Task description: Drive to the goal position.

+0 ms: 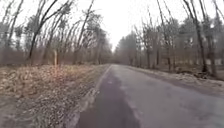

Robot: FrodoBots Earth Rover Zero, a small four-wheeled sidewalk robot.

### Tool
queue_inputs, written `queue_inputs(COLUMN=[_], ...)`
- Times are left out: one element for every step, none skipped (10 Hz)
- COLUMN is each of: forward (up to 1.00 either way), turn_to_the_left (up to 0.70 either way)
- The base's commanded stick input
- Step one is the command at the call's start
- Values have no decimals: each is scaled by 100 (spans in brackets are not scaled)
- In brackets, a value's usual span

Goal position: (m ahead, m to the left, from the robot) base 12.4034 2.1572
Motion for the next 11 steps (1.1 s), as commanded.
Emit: queue_inputs(forward=[100,100,100,100,100,100,100,100,100,100,100], turn_to_the_left=[0,0,0,0,0,0,0,0,0,0,0])
